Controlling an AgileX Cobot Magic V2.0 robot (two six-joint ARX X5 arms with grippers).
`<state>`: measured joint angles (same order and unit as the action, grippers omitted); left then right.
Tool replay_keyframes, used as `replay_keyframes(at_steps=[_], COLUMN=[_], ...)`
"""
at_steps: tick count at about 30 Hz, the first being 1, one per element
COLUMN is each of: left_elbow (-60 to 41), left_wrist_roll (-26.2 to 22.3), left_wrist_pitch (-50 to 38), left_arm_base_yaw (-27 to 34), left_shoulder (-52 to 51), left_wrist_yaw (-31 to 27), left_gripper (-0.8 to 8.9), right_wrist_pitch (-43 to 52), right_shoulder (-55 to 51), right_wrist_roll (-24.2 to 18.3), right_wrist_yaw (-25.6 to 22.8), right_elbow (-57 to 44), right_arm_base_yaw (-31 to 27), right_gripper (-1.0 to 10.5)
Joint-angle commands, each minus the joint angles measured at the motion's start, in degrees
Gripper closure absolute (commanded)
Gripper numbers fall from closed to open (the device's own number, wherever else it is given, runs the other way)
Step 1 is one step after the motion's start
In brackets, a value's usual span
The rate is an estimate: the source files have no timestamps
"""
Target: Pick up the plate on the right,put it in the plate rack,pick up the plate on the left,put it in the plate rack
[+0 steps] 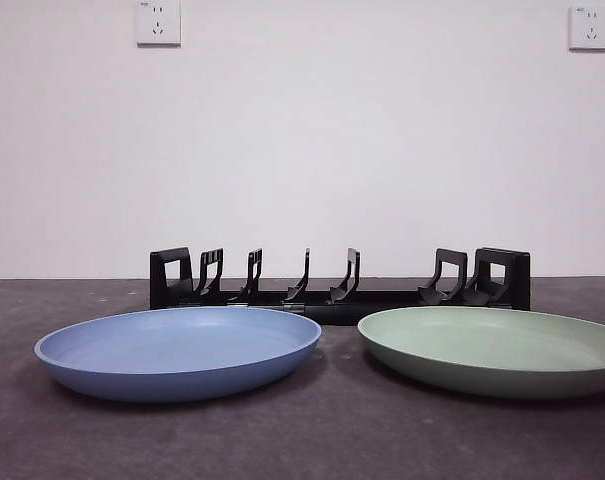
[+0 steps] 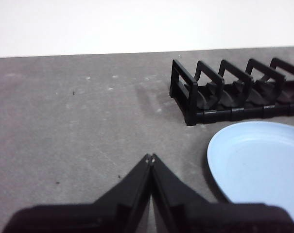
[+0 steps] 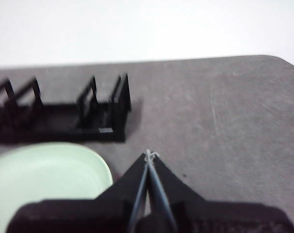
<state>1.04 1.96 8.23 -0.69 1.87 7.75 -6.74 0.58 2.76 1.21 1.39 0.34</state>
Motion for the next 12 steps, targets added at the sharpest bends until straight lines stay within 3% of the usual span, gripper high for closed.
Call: replay_keyframes(at_steps=[1,9,12], left_elbow=[0.44,7.72,11.21], left_wrist_roll=[5.75,7.52,8.09], left_wrist_pitch=[-0.52,2.21,3.63], left_arm_base_yaw=[0.15,0.15,0.11], left_shoulder=[0.02,2.14,4.31], left_wrist_yaw=[0.57,6.60,8.66], left_gripper=[8.20,8.20,8.20], right_wrist_pitch=[0.42,-1.18,-5.35], right_shoulder=[-0.04,2.62,6.25], right_wrist_roll=[7.56,15.04,15.72], right_wrist_yaw=[0.33,1.22,2.19], right_elbow=[0.77,9.25,14.34], right_arm_base_yaw=[0.02,0.02,0.02], right_gripper=[9.6,9.6,9.6])
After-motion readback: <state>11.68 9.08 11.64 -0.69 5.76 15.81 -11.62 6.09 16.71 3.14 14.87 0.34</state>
